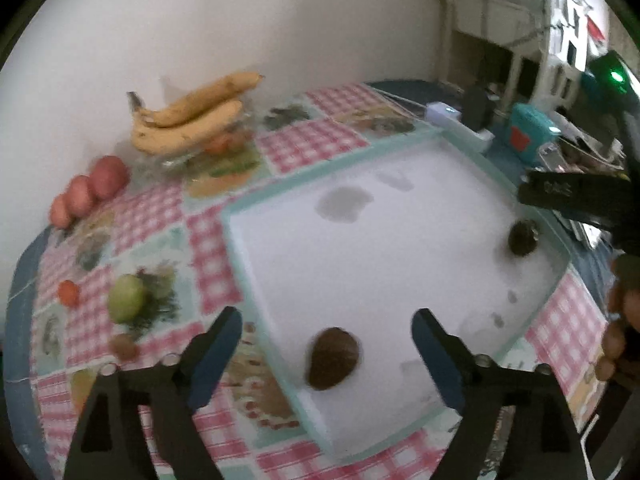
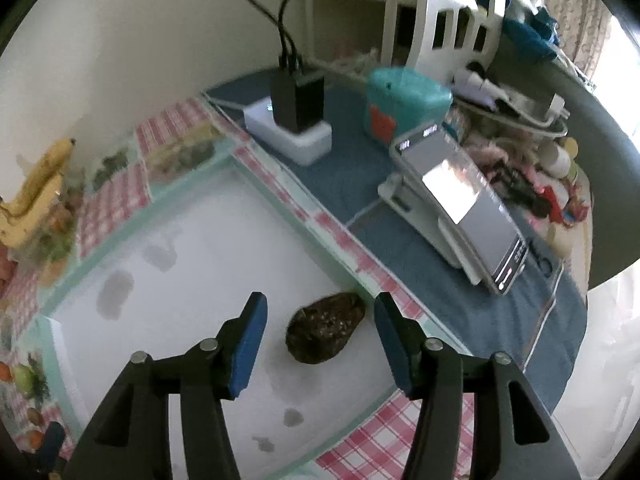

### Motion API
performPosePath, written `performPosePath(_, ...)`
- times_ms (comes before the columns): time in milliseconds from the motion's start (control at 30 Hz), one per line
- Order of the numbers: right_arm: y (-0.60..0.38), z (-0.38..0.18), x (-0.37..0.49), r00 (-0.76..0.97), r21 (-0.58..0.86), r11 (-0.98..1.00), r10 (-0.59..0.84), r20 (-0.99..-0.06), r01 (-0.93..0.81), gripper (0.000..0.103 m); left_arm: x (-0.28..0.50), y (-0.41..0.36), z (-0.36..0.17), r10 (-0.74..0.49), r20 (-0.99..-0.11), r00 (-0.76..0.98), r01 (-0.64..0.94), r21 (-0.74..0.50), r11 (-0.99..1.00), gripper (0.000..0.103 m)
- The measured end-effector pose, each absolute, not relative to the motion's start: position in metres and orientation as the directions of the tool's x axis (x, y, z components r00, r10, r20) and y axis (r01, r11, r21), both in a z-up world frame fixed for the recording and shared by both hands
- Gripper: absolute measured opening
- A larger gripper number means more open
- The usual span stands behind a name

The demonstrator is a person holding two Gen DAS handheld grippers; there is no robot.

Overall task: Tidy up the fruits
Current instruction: 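Carry both avocados over the white tray and open both tools to drop them, then move both open tools back over the remaining fruit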

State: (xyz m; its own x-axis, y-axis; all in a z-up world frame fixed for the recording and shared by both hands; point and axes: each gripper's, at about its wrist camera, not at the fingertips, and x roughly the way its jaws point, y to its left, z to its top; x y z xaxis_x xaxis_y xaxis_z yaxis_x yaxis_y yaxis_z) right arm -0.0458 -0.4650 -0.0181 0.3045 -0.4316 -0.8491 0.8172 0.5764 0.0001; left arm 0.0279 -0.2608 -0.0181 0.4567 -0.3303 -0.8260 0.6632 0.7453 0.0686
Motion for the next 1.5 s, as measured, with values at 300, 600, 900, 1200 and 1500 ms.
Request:
performPosePath(300,-0.423,-0.006,-0.022,0.375,0.012,0.696,-0.373,-0.849,0.718,0.074,0.102,-0.148,0.012,-0.211,-0.829,0.518,0.326,-0.036,0.945,0.1)
performPosePath(600,-0.37,-0.019,0.011,0.427,0.038,0.809,-0.269,-0.864,0.586,0.084,0.137,-0.006,0.017,0.084,-0.815,0.574,-0.051,0.067,0.996,0.103)
performPosePath(900,-0.332,-0.015,0.028,0.507,0.099,0.861,-0.198,-0.839,0.499,0.098,0.14,0.056,0.019,0.083,-0.813,0.576,-0.191,-0.035,0.981,0.103)
performPosePath(1200,-0.283,-0.004,0.047,0.587,0.129,0.906,-0.147,-0.796,0.403,0.098,0.137,0.06,0.018,0.02,-0.784,0.62,-0.154,-0.097,0.983,0.103)
performPosePath(1500,-0.246,0.007,0.105,0.597,0.15,0.936,-0.075,-0.799,0.317,0.098,0.167,0.029,0.044,-0.033,-0.747,0.664,-0.017,-0.059,0.998,0.103)
